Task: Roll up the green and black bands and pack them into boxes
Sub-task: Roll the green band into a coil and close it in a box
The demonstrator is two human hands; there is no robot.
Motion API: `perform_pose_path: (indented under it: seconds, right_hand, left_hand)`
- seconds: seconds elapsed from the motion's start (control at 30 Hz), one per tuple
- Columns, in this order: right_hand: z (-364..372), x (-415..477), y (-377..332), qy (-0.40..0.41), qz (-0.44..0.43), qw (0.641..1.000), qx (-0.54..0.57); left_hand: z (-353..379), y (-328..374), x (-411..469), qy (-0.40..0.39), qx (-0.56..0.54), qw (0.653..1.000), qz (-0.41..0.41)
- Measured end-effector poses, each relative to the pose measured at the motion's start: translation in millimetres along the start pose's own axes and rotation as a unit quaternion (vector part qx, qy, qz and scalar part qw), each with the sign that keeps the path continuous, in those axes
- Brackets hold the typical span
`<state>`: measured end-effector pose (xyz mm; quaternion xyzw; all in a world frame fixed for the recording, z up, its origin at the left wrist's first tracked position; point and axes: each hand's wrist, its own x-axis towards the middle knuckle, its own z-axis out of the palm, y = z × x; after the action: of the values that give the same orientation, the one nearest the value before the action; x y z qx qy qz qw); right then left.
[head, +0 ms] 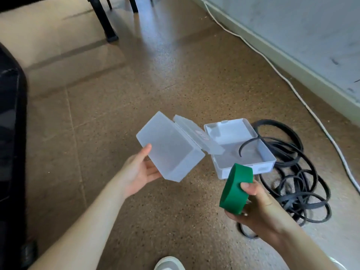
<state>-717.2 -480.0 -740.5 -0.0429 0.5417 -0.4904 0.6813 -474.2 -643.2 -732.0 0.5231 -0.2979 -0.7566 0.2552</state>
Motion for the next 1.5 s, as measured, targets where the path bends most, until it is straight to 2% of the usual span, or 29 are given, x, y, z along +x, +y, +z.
perform_pose_path:
  seconds: [0.07,0.1,0.13,0.17,0.2,0.23,0.27,0.3,0.33,0.37,0.4,0.47,0.53,0.6,0.67,0.7,0.73,0.8,0.87,0.93,1.0,1.03,1.1,1.13,1.2,1.27,1.33,1.43,1.5]
  right_hand:
    - [-1,0,-1,-0.009,-0.01,1.0,-0.006]
    - [-2,0,-2,-0.01,-0.017,1.0,-0.014]
    - [-3,0,-3,-0.008,-0.023,0.999,-0.021]
    - [-3,2,-4,-0.002,-0.029,0.999,-0.03]
    - [-1,1,-5,0.003,-0.037,0.999,-0.039]
    - [1,2,-6,0.008,-0.048,0.998,-0.049]
    - [3,2,-7,0.017,-0.062,0.996,-0.066]
    - [6,3,-8,0.03,-0.08,0.992,-0.093]
    - [8,4,-8,0.046,-0.102,0.985,-0.133]
    - [11,6,-9,0.064,-0.128,0.972,-0.187]
    - [14,8,-9,0.074,-0.151,0.956,-0.242]
    - [18,14,-6,0.072,-0.174,0.933,-0.308]
    - [26,23,-6,0.06,-0.172,0.945,-0.274]
    - [34,35,-9,0.053,-0.141,0.971,-0.184]
    - [41,45,-13,0.05,-0.116,0.98,-0.155]
    - [43,48,-13,0.039,-0.111,0.979,-0.164]
    - [45,50,-12,0.022,-0.107,0.978,-0.18]
    - [45,49,-8,-0.018,-0.098,0.967,-0.234]
    - [44,46,-3,-0.04,-0.095,0.949,-0.298]
    - [40,45,4,-0.042,-0.103,0.939,-0.325]
    - [29,43,9,-0.028,-0.093,0.95,-0.298]
    - [22,42,11,-0.02,-0.085,0.958,-0.272]
    - [8,39,12,-0.007,-0.077,0.97,-0.232]
    - [3,38,11,0.0,-0.078,0.971,-0.227]
    - [-2,38,10,0.007,-0.085,0.97,-0.226]
    - [0,41,10,0.006,-0.09,0.964,-0.251]
    - [5,42,11,-0.007,-0.099,0.952,-0.29]
    - [9,44,12,-0.018,-0.11,0.949,-0.294]
    - [10,47,8,-0.005,-0.129,0.921,-0.368]
  left_hand:
    - [1,-9,-2,0.014,-0.029,0.999,0.039]
    - [2,-11,-3,0.039,0.001,0.996,0.085]
    - [1,-12,-4,0.079,0.08,0.984,0.141]
    - [0,-13,-6,0.134,0.211,0.949,0.194]
    - [0,-17,-8,0.187,0.363,0.882,0.237]
    - [-1,-25,-11,0.217,0.493,0.798,0.27]
    - [-3,-38,-11,0.212,0.586,0.726,0.291]
    - [-4,-55,-10,0.179,0.658,0.673,0.288]
    - [-7,-74,-8,0.13,0.702,0.644,0.273]
    - [-12,-92,-8,0.084,0.717,0.644,0.253]
    - [-17,-108,-8,0.05,0.707,0.662,0.244]
    - [-25,-125,-8,0.043,0.634,0.734,0.24]
    - [-26,-124,-11,0.106,0.558,0.786,0.246]
    - [-23,-108,-16,0.198,0.507,0.796,0.264]
    - [-17,-76,-15,0.298,0.444,0.783,0.316]
    - [-15,-56,-9,0.33,0.388,0.793,0.333]
    - [-12,-36,1,0.335,0.32,0.827,0.318]
    - [-12,-7,38,0.261,0.212,0.921,0.196]
    - [-8,1,66,0.15,0.245,0.953,0.093]
    - [-8,-8,79,0.132,0.259,0.952,0.094]
    - [-9,-24,70,0.185,0.254,0.935,0.166]
    - [-16,-34,60,0.223,0.275,0.909,0.221]
    - [-37,-61,37,0.257,0.367,0.833,0.324]
    - [-49,-77,26,0.259,0.406,0.804,0.349]
    - [-69,-106,6,0.24,0.46,0.775,0.361]
    - [-77,-124,-6,0.209,0.486,0.764,0.37]
    - [-76,-131,-9,0.188,0.488,0.767,0.371]
    - [-67,-134,-7,0.168,0.503,0.767,0.361]
    - [-65,-134,-6,0.145,0.535,0.751,0.358]
